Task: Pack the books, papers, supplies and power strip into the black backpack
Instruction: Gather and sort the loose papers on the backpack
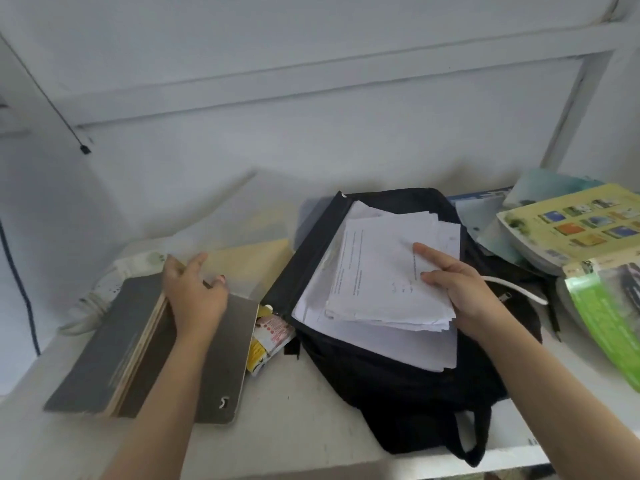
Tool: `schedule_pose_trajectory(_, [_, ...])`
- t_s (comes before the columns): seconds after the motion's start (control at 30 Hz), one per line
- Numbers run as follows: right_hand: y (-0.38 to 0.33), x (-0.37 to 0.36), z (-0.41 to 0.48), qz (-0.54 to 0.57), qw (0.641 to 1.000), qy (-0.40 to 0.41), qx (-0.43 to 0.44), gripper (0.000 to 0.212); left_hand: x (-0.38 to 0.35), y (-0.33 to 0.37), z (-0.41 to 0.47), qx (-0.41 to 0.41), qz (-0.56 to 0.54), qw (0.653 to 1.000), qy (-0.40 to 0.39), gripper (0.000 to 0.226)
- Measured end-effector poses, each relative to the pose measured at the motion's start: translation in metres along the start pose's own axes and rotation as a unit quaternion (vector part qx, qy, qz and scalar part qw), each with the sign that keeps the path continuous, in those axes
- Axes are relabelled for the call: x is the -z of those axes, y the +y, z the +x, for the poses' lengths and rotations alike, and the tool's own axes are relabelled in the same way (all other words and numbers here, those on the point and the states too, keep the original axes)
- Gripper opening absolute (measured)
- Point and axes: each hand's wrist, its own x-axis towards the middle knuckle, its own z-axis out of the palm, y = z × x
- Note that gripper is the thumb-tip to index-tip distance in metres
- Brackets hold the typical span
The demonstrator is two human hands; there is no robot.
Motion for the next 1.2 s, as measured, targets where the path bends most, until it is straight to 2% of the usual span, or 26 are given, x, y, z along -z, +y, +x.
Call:
schedule_pose_trajectory(0.1, [0.004,-0.002,0.006,-0.048,0.999,0.017,-0.009,0.045,-0.004,0.01,-0.012,-0.077,0.121,0.988,0.05,0.047])
schedule_pose_trajectory(0.17, [0.004,-0.004,0.009,-0.096,0.995,0.032,-0.016,0.046,-0.003,0.016,-0.015,-0.13,0.149,0.978,0.07,0.045])
schedule_pose_trajectory(0.27, [0.004,-0.006,0.014,-0.131,0.989,0.052,-0.038,0.047,-0.002,0.026,-0.013,-0.202,0.102,0.974,0.003,0.033])
schedule_pose_trajectory(0.33, [0.004,-0.007,0.017,-0.147,0.986,0.066,-0.048,0.047,-0.001,0.032,-0.012,-0.219,0.057,0.972,-0.058,0.029])
schedule_pose_trajectory(0.5, [0.003,-0.008,0.022,-0.151,0.984,0.078,-0.058,0.047,0.003,0.045,-0.008,-0.135,0.048,0.974,-0.178,0.036])
schedule_pose_trajectory(0.63, [-0.003,-0.007,0.02,-0.136,0.986,0.069,-0.063,0.046,-0.002,0.053,-0.006,-0.092,0.076,0.971,-0.209,0.062])
schedule_pose_trajectory(0.73, [-0.005,-0.006,0.019,-0.122,0.989,0.065,-0.06,0.046,-0.007,0.051,-0.003,-0.087,0.088,0.97,-0.209,0.065])
schedule_pose_trajectory(0.93, [-0.009,-0.004,0.023,-0.108,0.991,0.059,-0.053,0.046,-0.013,0.046,0.001,-0.089,0.086,0.978,-0.17,0.04])
schedule_pose_trajectory(1.2, [-0.023,-0.001,0.037,-0.114,0.992,0.034,-0.039,0.046,-0.018,0.048,0.003,-0.118,0.127,0.973,-0.153,0.055])
